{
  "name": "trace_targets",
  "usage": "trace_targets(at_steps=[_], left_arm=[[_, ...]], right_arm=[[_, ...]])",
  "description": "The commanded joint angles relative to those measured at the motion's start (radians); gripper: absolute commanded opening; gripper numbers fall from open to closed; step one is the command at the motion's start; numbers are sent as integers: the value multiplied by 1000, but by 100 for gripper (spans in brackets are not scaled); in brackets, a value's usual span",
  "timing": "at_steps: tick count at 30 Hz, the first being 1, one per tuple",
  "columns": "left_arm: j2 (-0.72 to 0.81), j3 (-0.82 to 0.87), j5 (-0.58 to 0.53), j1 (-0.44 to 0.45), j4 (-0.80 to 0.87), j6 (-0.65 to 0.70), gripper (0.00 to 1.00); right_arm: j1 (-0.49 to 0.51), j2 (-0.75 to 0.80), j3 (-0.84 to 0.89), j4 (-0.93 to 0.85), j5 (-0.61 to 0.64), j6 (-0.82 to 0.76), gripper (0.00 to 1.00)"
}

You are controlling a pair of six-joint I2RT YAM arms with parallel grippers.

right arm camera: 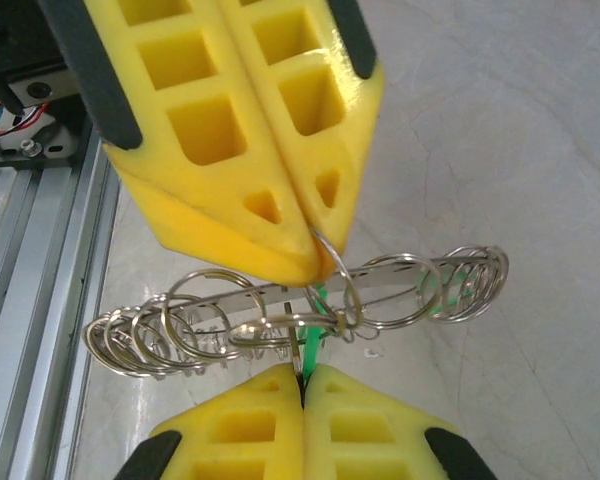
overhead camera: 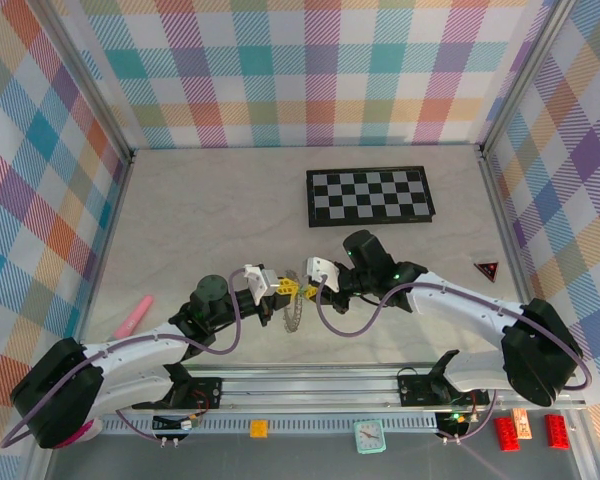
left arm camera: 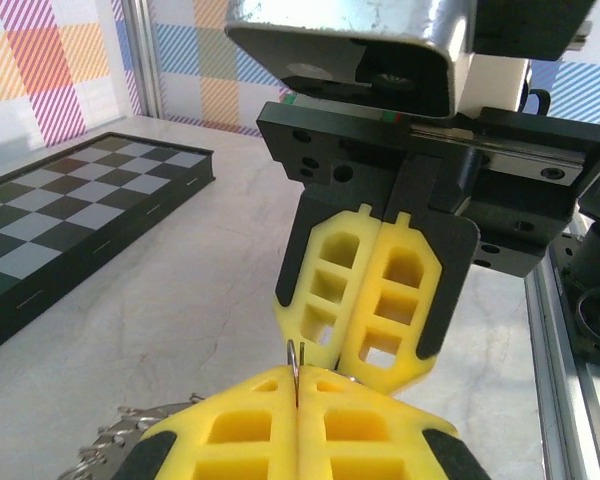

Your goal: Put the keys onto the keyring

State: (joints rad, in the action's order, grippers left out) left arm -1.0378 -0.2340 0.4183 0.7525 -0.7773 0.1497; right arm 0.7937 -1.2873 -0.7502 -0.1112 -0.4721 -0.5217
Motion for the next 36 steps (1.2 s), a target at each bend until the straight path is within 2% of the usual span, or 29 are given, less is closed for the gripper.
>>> trace_targets(at_steps=[1,16,17,18,19,21,28,36], left_arm=[[-15,-8,37,10,-117,14,0],[-30,-26,47,10,-96,37,0],[-32,-28,49,10,-91,39,0],[-33,-27,51,10,-90,41,0],[-34,-27,51,10,-87,44,0],[-33,-27,53,10,-73,54,0],[-34,-39,96,10,-19,91,0],[-29,-45,120,10,-12,103,0]], right_arm=[[16,-22,-46,-49,-38,-29,0],[16,-23,-40,-81,13,-12,1],[16,-11,-34,-70,16,-8,10],[15,10,-27,-60,25,-2,23],[15,33,-16,-48,33,-3,29],[7,76,4,-46,47,-5,32],[-49,147,31,-25,-86,54,27],[-52,95,26,39,-147,103,28]])
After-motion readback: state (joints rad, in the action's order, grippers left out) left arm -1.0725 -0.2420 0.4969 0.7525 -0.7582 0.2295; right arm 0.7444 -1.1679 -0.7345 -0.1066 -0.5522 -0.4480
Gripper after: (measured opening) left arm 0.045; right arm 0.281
